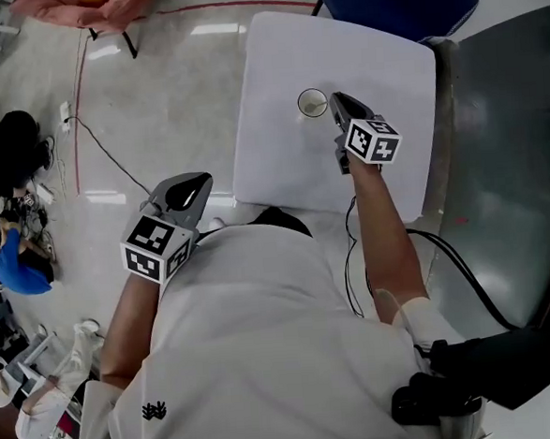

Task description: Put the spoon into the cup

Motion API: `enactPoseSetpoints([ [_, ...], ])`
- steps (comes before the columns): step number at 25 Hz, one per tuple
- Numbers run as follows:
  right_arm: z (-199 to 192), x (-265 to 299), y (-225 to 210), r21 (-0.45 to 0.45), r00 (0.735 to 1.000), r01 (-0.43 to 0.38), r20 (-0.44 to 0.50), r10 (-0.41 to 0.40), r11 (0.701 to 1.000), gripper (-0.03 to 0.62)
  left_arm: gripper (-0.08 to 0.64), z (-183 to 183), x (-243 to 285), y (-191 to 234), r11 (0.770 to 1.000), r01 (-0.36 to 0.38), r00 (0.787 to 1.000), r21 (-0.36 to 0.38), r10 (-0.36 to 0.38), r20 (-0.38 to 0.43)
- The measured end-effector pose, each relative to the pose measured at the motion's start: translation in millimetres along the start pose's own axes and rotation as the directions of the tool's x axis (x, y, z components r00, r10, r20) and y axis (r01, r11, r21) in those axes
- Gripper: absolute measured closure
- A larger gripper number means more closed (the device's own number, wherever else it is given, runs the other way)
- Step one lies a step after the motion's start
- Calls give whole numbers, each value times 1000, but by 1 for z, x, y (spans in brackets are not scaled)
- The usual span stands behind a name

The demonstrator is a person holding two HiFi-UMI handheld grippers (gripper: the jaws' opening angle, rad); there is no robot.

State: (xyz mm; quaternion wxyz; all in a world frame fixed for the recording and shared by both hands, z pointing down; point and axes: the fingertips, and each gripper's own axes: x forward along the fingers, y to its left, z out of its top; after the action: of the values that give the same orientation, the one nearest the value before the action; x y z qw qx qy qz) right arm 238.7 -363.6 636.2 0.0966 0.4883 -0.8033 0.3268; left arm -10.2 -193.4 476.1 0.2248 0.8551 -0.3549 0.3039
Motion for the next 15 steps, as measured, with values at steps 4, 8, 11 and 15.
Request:
enactPoseSetpoints([
  [4, -11, 18, -4, 8, 1000, -5, -24, 5, 1000, 551, 554, -1, -2, 9, 1000, -24, 1000, -9, 24, -15],
  [8, -18, 31, -7, 14, 999, -5, -41, 6, 1000, 551, 554, 0, -2, 16, 999, -35, 999, -8, 35, -31],
  [11, -23, 37, -10, 13, 999, -3, -51, 3, 1000, 551, 554, 1, -3, 17, 999, -34, 999, -19, 33, -36],
  [15, -27, 42, -16, 9, 998, 4, -60, -4, 1000, 551, 554, 4, -1, 20, 999, -38, 999, -32, 37, -39],
])
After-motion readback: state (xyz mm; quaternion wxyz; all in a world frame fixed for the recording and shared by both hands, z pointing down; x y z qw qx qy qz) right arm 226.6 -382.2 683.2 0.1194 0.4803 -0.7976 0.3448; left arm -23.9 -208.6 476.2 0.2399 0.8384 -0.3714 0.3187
